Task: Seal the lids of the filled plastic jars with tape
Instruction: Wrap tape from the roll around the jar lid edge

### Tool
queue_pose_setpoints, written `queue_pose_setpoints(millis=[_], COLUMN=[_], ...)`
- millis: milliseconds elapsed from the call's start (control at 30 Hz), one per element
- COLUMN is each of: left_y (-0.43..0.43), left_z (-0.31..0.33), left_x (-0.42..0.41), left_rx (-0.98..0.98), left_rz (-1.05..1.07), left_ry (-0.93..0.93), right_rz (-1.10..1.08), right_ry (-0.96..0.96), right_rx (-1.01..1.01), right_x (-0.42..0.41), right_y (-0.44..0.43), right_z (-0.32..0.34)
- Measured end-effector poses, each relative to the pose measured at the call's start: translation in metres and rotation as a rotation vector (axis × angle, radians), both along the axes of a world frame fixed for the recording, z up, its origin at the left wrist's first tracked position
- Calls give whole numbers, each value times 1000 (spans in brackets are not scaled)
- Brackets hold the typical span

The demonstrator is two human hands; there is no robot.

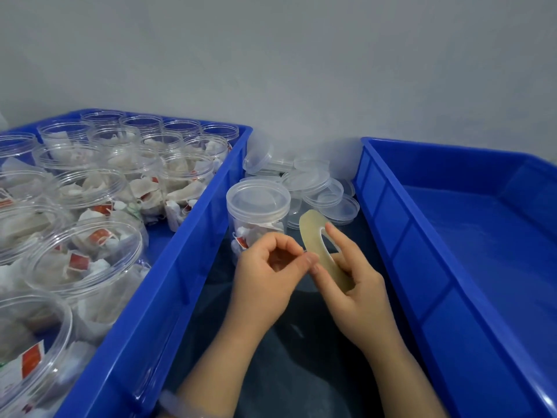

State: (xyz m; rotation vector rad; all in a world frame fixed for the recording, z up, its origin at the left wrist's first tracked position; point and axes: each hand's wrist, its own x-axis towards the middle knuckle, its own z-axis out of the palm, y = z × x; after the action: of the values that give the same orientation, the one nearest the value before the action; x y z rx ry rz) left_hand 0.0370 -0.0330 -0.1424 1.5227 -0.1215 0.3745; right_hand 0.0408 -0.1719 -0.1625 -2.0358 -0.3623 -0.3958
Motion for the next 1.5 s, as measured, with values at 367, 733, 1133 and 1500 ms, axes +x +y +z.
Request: queue_pose_setpoints(millis=[367, 733, 1133, 1500], left_y=[0, 12, 25, 24], left_z=[-7, 0, -6, -7], left_x=[1, 31, 41, 35], left_rx=[51, 470, 31, -73], left_rz=[203, 586, 167, 91], left_ry=[-229, -365, -162, -151], right_rz=[89, -19, 163, 144], right_ry=[41, -14, 114, 85], right_rx=[112, -244, -382, -354], right_x=[-1, 48, 52, 46], right_y=[8, 14, 7, 7], right_z=[20, 78, 86, 93])
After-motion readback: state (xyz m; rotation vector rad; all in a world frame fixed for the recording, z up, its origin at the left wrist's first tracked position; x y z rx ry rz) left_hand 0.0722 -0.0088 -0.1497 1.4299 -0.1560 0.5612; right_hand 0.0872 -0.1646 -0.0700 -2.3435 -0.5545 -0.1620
